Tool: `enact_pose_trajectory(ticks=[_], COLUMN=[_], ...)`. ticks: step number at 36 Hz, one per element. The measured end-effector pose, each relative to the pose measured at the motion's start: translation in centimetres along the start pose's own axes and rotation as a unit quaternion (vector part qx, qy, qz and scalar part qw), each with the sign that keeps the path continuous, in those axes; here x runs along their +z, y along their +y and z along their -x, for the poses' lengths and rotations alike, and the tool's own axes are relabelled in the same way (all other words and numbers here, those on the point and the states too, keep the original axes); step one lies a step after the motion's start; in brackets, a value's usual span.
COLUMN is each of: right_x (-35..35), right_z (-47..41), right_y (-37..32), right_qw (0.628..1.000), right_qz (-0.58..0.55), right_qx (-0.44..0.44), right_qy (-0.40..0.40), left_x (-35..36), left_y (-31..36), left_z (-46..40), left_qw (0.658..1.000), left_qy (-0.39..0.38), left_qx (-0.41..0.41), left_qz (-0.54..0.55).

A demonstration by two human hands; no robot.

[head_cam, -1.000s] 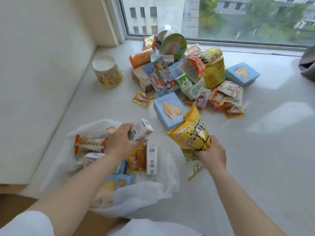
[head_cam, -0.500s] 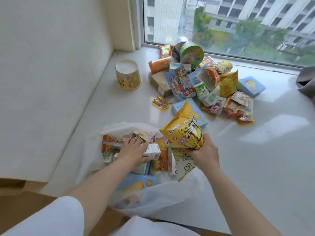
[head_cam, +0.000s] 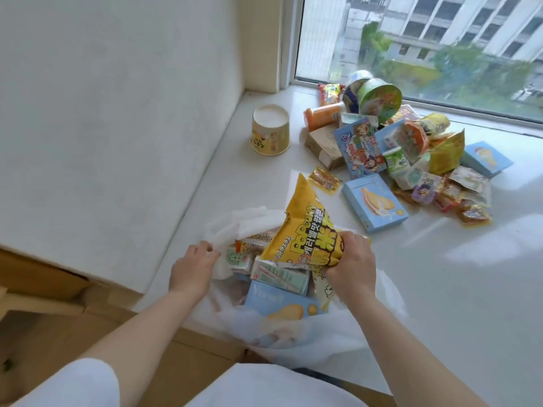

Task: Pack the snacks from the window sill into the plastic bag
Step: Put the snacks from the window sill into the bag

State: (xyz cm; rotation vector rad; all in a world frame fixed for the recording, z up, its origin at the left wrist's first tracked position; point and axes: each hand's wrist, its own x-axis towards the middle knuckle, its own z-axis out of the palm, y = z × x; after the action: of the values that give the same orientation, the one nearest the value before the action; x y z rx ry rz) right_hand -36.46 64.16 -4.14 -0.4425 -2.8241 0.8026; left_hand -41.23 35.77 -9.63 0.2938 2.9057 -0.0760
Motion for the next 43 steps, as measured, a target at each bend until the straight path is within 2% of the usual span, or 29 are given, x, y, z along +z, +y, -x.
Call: enact_pose_trajectory(ticks=[3,5,7,10,14,20,23,27,29,34,40,41,43], right_x=[0.0,0.1,0.4,0.8,1.2,1.1,1.6,4.2,5.8,6.0,5.3,6.0,7.6], right_z=[0.3,0.6,0.8,1.0,0.9,0.1,-0.1,0.8,1.0,-1.6,-0.4,0.2,1.0], right_y=[-0.9,-1.4,-1.9,-2.8,-4.1,-6.6,-8.3,-11.5,-12.2,-11.1,-8.4,-8.1,-8.1], right_qw=[0.994,0.981,0.967,0.949,0.918,0.815,0.789,0.732,0.746,0.867,0.961,0.971,0.978], right_qz=[0.056,0.113,0.163,0.218,0.279,0.342,0.34,0.307,0.279,0.175,0.069,0.05,0.048], right_qx=[-0.093,-0.155,-0.195,-0.224,-0.273,-0.412,-0.447,-0.534,-0.531,-0.39,-0.259,-0.224,-0.157], right_qy=[0.023,0.016,0.004,-0.027,-0.07,-0.222,-0.25,-0.29,-0.288,-0.255,-0.059,-0.065,-0.13], left_x=[-0.8,-1.6,-2.3,-3.0,-3.3,-5.0,-5.5,-6.3,-7.0,-7.8,-7.8,-7.8,-7.9], left_y=[-1.2,-2.0,-2.6,-3.2,-2.8,-2.3,-2.2,-2.1,-1.9,-1.7,-1.6,-1.6,-1.2], left_z=[-0.7,-1.1,-1.5,-2.3,-2.7,-4.1,-4.1,-4.0,-4.1,-4.6,-5.3,-5.3,-5.2], left_qw=[0.994,0.978,0.95,0.883,0.808,0.75,0.717,0.676,0.654,0.626,0.6,0.592,0.552], left_qy=[0.051,0.1,0.138,0.182,0.15,0.131,0.107,0.093,0.086,0.08,0.065,0.062,0.042], left_qx=[-0.019,-0.051,-0.111,-0.182,-0.21,-0.235,-0.238,-0.242,-0.234,-0.24,-0.263,-0.269,-0.287], left_qz=[0.095,0.175,0.258,0.393,0.529,0.605,0.647,0.689,0.715,0.738,0.753,0.757,0.782])
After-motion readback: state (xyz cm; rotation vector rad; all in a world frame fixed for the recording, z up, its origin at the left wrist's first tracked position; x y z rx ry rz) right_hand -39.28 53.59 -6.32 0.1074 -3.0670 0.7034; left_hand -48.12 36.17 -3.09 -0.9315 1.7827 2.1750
